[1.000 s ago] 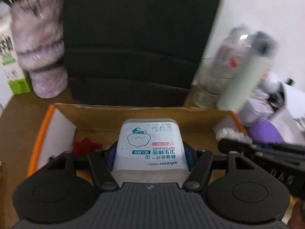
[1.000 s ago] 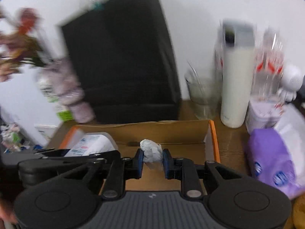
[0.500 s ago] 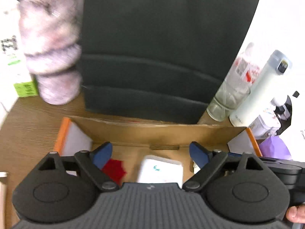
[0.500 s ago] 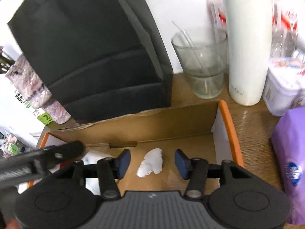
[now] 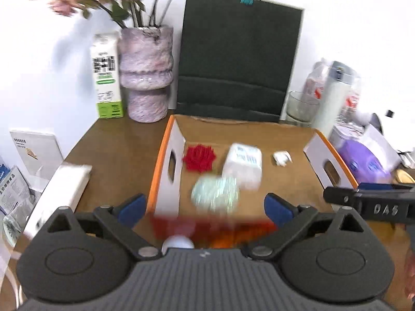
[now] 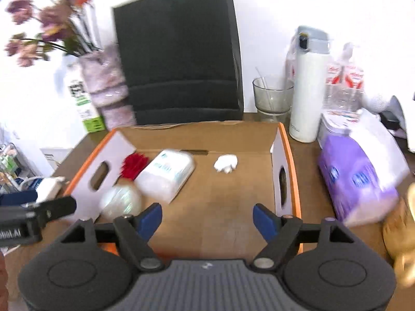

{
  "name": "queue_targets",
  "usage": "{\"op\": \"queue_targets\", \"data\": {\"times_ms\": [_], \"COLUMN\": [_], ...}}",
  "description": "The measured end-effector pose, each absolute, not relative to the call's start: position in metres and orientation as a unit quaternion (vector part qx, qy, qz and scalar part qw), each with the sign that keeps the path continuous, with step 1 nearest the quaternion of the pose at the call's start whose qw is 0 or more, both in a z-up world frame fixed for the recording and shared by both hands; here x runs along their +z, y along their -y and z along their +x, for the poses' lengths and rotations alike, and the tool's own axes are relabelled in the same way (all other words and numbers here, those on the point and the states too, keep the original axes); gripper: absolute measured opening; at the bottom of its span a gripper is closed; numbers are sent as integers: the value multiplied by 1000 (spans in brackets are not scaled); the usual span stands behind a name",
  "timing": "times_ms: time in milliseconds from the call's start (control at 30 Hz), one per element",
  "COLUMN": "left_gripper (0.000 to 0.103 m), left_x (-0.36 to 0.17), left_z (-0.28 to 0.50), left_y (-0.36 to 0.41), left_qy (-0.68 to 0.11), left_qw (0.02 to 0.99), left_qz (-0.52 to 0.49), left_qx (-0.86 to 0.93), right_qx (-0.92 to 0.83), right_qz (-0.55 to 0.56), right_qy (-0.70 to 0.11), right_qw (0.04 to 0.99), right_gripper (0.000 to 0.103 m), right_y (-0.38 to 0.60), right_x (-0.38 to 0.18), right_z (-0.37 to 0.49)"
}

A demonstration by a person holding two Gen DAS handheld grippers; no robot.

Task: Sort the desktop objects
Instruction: 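Move both open tools back over the table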

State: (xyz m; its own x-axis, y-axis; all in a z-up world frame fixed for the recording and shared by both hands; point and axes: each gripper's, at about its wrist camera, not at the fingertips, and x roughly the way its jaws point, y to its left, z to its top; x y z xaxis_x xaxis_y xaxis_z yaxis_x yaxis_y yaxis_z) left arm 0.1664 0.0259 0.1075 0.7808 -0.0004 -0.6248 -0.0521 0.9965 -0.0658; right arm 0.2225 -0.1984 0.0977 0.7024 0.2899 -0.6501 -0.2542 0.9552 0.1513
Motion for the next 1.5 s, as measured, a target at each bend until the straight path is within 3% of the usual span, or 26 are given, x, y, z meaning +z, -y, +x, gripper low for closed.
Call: {"op": "queue_targets", "data": {"times_ms": [133, 567, 1167, 1267, 1500], "left_gripper": [103, 103, 103, 103, 103], "left_x": [93, 21, 10, 11, 14], "left_z": [98, -38, -31, -19, 16], "left_y": [-22, -16, -8, -9, -13], "left_qy": [-311, -280, -288, -291, -297], "left_qw": [949, 960, 957, 956, 955], "left_qz": [-44, -23, 26, 29, 17], "left_qx": [-1, -14, -23, -18, -18], "right_qx": [157, 153, 169, 165, 159], "right_qz": [28, 3, -4, -8, -16], "right_qy": [-320, -300, -282, -282, -295], "right_qw": [934, 942, 944, 945, 942], "right_gripper": [86, 86, 89, 86, 66], "right_y": [204, 206, 208, 209, 211], "right_x": [87, 23, 12, 15, 12], "right_z": [149, -1, -9, 4, 39]}}
